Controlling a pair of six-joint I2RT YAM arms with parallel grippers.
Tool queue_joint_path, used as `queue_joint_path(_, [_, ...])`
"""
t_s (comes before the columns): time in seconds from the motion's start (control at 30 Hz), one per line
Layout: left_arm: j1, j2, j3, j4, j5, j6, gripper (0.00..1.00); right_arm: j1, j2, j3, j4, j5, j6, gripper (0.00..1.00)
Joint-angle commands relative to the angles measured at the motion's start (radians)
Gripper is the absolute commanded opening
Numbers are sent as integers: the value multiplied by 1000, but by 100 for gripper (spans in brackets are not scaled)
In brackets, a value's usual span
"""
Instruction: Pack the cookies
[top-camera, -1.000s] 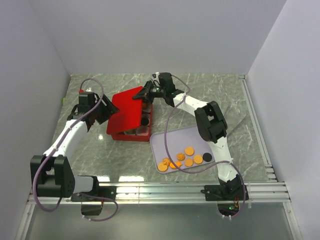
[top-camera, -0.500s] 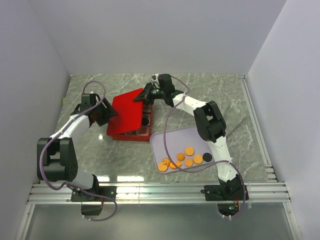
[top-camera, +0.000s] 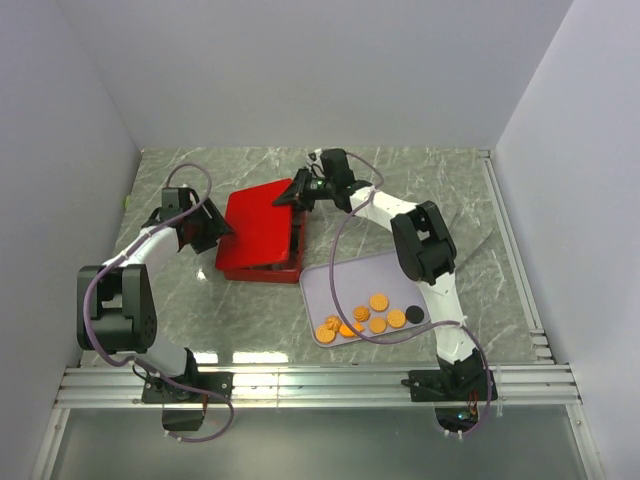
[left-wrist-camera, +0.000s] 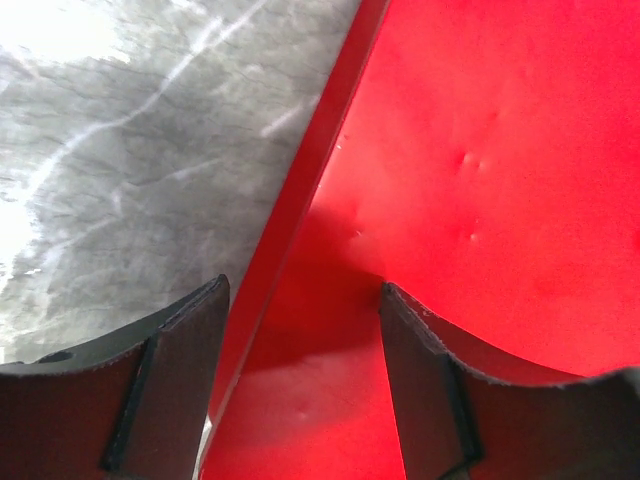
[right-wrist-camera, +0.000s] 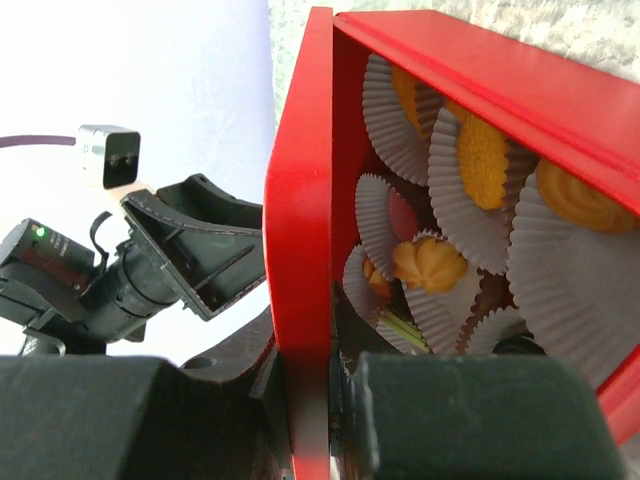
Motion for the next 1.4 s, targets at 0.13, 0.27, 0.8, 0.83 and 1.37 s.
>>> queue_joint_path(0.13, [-23, -11, 26, 32, 73, 17, 67, -13, -94, -35, -119, 29, -84, 0])
queue_joint_path(0.27, [-52, -19, 1, 36, 65, 10, 67, -19, -110, -53, -185, 63, -118, 0])
queue_joint_path(0.8, [-170, -2, -2, 33, 13, -7, 66, -33, -206, -70, -405, 187, -239, 41])
queue_joint_path(0.83, [-176, 1, 0, 32, 10, -6, 66, -34, -213, -72, -418, 207, -247, 45])
queue_joint_path(1.37, [-236, 10, 7, 35, -18, -3, 65, -43, -276, 51, -829, 418, -382, 68])
